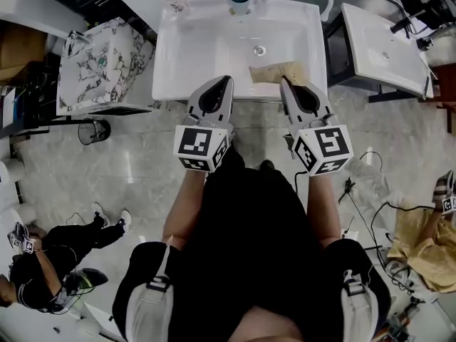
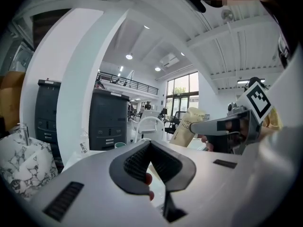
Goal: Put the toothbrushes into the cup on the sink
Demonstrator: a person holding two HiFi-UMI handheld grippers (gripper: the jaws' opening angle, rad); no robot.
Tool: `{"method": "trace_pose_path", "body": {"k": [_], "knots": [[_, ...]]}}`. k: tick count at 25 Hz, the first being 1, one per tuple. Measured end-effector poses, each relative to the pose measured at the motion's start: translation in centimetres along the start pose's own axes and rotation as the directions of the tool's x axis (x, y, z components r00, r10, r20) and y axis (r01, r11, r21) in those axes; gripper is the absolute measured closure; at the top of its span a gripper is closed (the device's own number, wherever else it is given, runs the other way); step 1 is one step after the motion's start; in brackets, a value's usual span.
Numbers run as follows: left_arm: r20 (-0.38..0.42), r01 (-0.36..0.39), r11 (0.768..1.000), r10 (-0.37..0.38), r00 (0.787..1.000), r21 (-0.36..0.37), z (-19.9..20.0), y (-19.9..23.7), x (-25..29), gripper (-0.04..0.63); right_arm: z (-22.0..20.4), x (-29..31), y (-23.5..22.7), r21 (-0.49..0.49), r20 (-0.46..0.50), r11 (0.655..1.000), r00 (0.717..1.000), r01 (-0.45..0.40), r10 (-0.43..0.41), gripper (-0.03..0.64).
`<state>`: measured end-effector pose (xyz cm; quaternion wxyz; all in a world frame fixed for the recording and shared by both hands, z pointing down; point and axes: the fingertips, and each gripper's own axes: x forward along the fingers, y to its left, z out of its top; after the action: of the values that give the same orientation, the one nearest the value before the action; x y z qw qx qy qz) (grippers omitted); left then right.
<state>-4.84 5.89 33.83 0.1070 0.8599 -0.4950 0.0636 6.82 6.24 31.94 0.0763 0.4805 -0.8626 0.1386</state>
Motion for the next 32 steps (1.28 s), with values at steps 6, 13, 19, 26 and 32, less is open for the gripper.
{"method": "trace_pose_path", "body": {"k": [6,13,19,26,32], "knots": [[0.003,0.042,0.999,-0.042,0.999,-0.003,0.2,3.9,0.5,0.581,0.4,3.6,2.1,-0.004,-0.002,1.000,1.000,0.030,-0.030,0.568],[-0.006,0.077,0.997,-0.077,0.997,-0.008,0.1,7.4,0.4,0.581,0.7,6.2,4.1,-0.031,-0.006,0.997,0.997,0.077,-0.077,0.568],[-0.028,0.099,0.995,-0.099,0.995,-0.021,-1.1,8.8,0.9,0.581,-0.4,7.3,4.3,0.005,-0.021,0.995,0.995,0.097,-0.096,0.568],[-0.071,0.108,0.993,-0.111,0.991,-0.052,-2.4,9.7,2.7,0.581,-1.1,9.3,2.9,0.021,-0.057,0.993,0.992,0.113,-0.112,0.568],[-0.075,0.087,0.995,-0.090,0.993,-0.045,-1.3,11.5,5.1,0.581,0.7,12.7,1.4,0.013,-0.034,0.997,0.996,0.081,-0.080,0.568]]}}
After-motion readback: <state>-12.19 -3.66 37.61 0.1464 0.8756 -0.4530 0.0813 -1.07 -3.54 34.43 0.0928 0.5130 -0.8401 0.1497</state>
